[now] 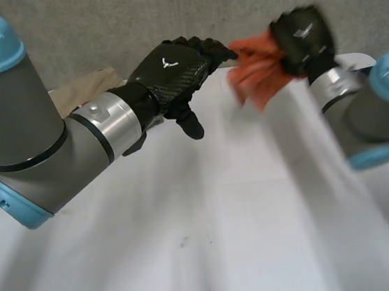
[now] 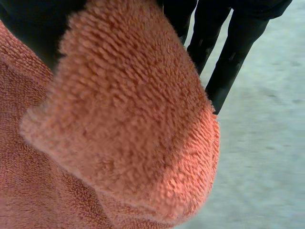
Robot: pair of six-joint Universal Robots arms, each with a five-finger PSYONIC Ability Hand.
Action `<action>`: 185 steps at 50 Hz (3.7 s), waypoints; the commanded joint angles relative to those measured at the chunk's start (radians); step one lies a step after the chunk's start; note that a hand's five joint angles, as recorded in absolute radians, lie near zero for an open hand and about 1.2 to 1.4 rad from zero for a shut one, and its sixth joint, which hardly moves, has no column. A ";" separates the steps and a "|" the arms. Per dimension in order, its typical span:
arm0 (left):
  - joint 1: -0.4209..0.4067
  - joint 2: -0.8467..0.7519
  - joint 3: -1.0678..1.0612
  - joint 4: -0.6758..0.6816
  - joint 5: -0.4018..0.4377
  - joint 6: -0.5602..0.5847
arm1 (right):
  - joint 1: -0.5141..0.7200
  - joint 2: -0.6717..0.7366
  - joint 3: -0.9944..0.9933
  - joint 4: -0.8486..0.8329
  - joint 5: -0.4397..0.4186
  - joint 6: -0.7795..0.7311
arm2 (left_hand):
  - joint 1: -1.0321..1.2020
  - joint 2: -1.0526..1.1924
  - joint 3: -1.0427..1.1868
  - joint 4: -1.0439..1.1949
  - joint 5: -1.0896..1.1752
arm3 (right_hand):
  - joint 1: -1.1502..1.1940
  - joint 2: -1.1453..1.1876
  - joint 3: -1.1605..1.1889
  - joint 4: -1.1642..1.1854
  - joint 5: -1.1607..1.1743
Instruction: Fold the laundry.
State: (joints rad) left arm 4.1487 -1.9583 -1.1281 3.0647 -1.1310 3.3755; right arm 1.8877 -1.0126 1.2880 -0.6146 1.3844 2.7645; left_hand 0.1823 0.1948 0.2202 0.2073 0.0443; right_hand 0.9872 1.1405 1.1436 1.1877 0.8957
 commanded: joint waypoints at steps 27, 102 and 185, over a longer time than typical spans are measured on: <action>-0.019 -0.005 -0.033 0.000 -0.003 -0.005 | -0.687 0.655 -0.475 -0.178 -0.617 0.181 | 0.019 0.007 -0.018 -0.005 -0.017 | 0.409 0.256 0.253 0.209 0.326; 0.499 -0.737 0.443 0.344 -0.173 0.455 | -0.202 -0.239 0.551 0.157 -0.237 -0.286 | 1.214 1.201 1.176 1.189 1.177 | -0.813 -0.966 -0.969 -1.013 -0.896; 0.162 0.187 -0.829 0.177 -0.553 -0.053 | 0.091 0.332 -0.308 0.780 -0.271 -0.468 | 0.066 0.054 0.029 0.041 0.030 | 0.409 0.256 0.253 0.209 0.326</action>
State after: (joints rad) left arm 4.3042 -1.7333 -1.9638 3.1994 -1.6792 3.3178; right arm 1.9821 -0.6315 0.9360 0.1740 1.1000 2.3000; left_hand 0.2724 0.2435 0.2491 0.2418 0.0627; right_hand 0.9321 1.0148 0.9946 0.9938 0.7846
